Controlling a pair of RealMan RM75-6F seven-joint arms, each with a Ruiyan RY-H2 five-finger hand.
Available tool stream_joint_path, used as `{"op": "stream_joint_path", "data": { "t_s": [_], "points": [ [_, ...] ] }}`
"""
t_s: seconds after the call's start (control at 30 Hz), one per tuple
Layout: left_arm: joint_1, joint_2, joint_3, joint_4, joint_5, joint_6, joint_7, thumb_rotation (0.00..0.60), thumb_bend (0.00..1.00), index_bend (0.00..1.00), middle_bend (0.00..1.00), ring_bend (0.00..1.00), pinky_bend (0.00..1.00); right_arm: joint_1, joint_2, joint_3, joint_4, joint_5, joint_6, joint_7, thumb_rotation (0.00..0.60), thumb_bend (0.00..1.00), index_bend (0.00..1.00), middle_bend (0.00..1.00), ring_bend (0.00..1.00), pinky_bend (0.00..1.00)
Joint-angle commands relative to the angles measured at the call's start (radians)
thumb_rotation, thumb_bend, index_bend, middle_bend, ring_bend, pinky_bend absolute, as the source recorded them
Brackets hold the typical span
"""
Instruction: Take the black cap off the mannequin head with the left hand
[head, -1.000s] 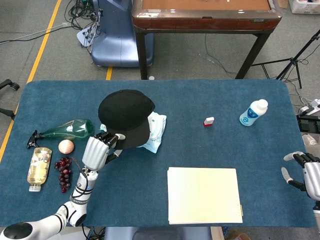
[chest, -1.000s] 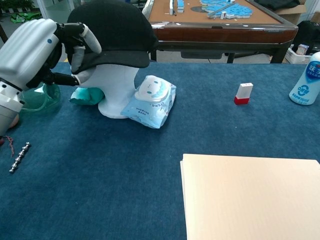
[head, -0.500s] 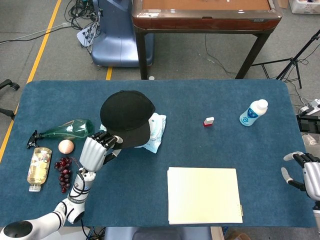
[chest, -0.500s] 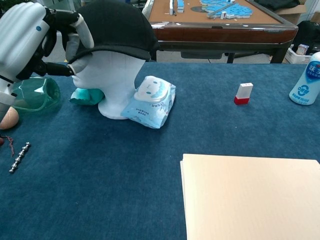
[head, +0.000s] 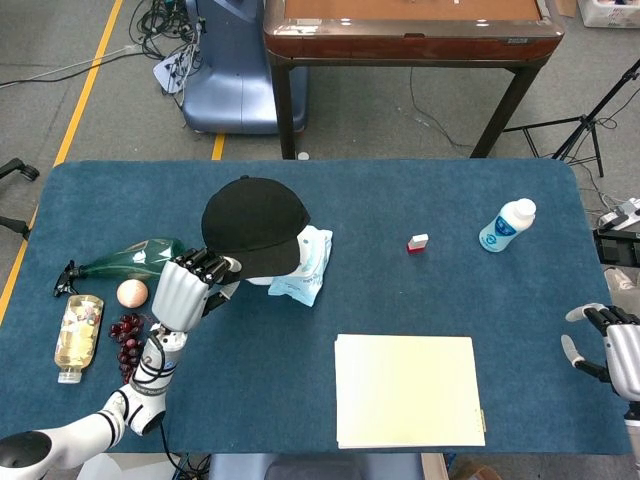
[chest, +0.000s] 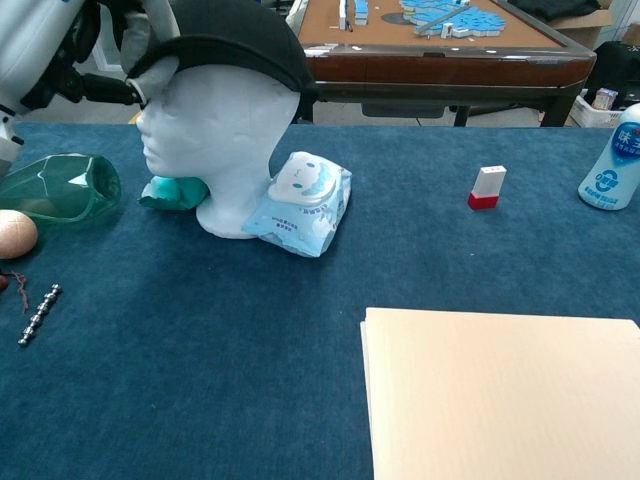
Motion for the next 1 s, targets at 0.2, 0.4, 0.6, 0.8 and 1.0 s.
{"op": "stream_joint_path", "data": {
  "t_s": [0.2,0.4,0.6,0.8,1.0],
  "points": [
    [-0.028,0.032,-0.030,-0.033,-0.016,-0.026,0.029,0.600,0.44,0.59,0.72,0.61,0.78,0.001,0.000,0.000,-0.001,0.001,-0.003,-0.002,0.600,0.36,0.44,0.44,0.38,0.45],
    [-0.050,0.043,-0.051,-0.036,-0.027,-0.037,0.043,0.600,0.44,0.59,0.72,0.61,0.78,0.003,0.001,0.001,0.000,0.004,-0.006,0.001,0.600,0.35,0.44,0.44,0.38,0.45],
    [-0.073,0.047,-0.068,-0.036,-0.039,-0.052,0.056,0.600,0.44,0.59,0.72,0.61,0.78,0.004,0.002,0.001,0.001,0.005,-0.009,0.005,0.600,0.36,0.44,0.44,0.38,0.45],
    [-0.096,0.055,-0.089,-0.047,-0.065,-0.084,0.082,0.600,0.44,0.59,0.72,0.61,0.78,0.004,0.003,0.001,0.002,0.005,-0.009,0.007,0.600,0.36,0.44,0.44,0.38,0.45],
    [-0.114,0.069,-0.104,-0.072,-0.091,-0.120,0.123,0.600,0.44,0.59,0.72,0.61,0.78,0.004,0.004,0.001,0.003,0.006,-0.010,0.010,0.600,0.36,0.44,0.44,0.38,0.45]
  ]
}}
